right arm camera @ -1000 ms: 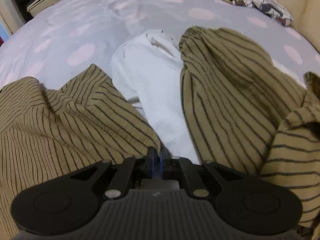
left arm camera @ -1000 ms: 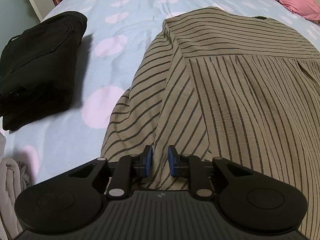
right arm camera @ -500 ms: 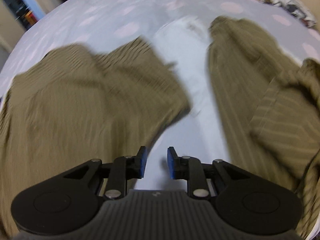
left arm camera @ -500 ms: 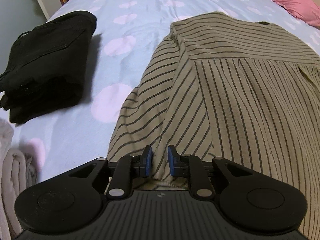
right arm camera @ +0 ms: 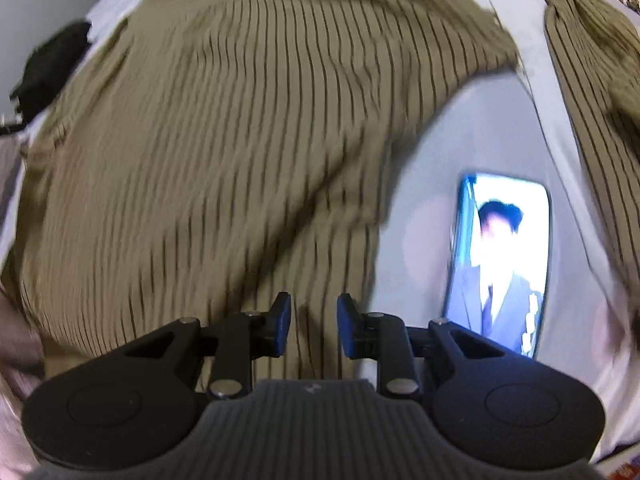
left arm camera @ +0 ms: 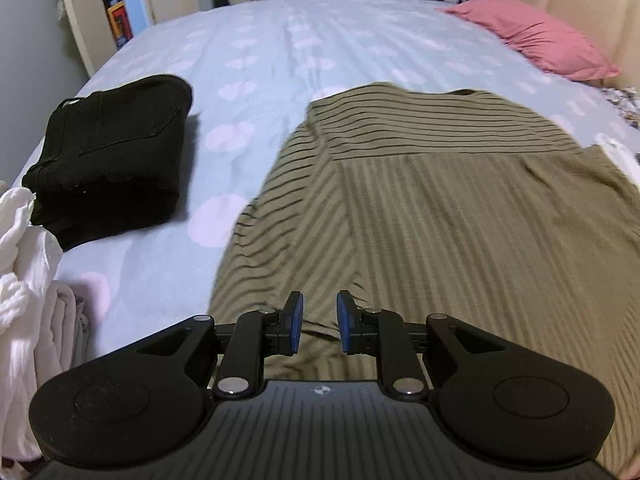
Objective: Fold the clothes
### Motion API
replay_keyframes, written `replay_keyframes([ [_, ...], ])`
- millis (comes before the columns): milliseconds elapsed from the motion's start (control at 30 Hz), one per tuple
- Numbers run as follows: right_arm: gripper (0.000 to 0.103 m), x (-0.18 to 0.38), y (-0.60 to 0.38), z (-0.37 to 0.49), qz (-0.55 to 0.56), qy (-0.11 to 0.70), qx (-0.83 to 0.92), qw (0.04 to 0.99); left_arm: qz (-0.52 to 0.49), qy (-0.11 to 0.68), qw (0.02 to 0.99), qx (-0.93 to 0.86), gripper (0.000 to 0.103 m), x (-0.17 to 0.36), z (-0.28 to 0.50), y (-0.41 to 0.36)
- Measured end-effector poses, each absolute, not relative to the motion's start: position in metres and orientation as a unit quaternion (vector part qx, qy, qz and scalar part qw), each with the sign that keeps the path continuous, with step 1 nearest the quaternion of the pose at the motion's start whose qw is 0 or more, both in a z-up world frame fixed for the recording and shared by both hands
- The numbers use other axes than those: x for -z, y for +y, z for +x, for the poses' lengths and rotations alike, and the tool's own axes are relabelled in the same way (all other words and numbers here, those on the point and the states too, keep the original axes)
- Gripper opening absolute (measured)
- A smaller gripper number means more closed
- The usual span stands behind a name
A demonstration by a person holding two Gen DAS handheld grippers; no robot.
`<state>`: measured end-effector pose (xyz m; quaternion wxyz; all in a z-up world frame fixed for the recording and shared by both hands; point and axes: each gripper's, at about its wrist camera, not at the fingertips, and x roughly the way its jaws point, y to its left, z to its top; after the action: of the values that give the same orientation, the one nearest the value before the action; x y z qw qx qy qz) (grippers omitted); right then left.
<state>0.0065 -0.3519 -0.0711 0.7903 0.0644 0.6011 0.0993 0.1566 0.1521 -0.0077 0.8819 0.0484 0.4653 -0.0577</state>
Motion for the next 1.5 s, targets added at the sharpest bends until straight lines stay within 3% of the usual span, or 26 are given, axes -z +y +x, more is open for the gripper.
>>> replay_keyframes([
  [400, 0.036, 0.105, -0.366, -0.03, 0.072, 0.63, -0.122, 0.764, 0.069, 0.458, 0.882, 0.084, 0.017, 0.004, 0.116, 0.137],
  [433, 0.029, 0.107, -0.365, -0.031, 0.071, 0.631, -0.126, 0.762, 0.068, 0.456, 0.883, 0.083, 0.018, 0.003, 0.115, 0.136],
  [467, 0.004, 0.106, -0.365, -0.032, 0.073, 0.633, -0.13, 0.76, 0.065, 0.455, 0.884, 0.083, 0.018, 0.002, 0.115, 0.136],
  [500, 0.002, 0.103, -0.364, -0.033, 0.075, 0.635, -0.134, 0.757, 0.065, 0.454, 0.885, 0.084, 0.019, 0.002, 0.114, 0.134],
  [733, 0.001, 0.075, -0.366, -0.048, 0.023, 0.659, -0.117, 0.742, 0.079, 0.449, 0.885, 0.091, 0.021, 0.0, 0.11, 0.125],
  [933, 0.001, 0.092, -0.356, -0.051, -0.02, 0.707, -0.122, 0.696, 0.079, 0.454, 0.883, 0.087, 0.021, 0.003, 0.112, 0.128],
  [1033, 0.006, 0.1, -0.352, -0.055, -0.045, 0.725, -0.116, 0.678, 0.08, 0.457, 0.882, 0.082, 0.021, 0.003, 0.112, 0.131],
  [1100, 0.023, 0.096, -0.356, -0.057, -0.04, 0.722, -0.106, 0.683, 0.078, 0.458, 0.882, 0.079, 0.022, 0.003, 0.111, 0.135],
  [1133, 0.037, 0.091, -0.359, -0.058, -0.038, 0.713, -0.101, 0.693, 0.077, 0.458, 0.882, 0.078, 0.023, 0.003, 0.111, 0.137],
  [1500, 0.042, 0.041, -0.345, -0.031, -0.048, 0.619, -0.106, 0.777, 0.084, 0.475, 0.874, 0.058, 0.039, 0.015, 0.107, 0.151],
])
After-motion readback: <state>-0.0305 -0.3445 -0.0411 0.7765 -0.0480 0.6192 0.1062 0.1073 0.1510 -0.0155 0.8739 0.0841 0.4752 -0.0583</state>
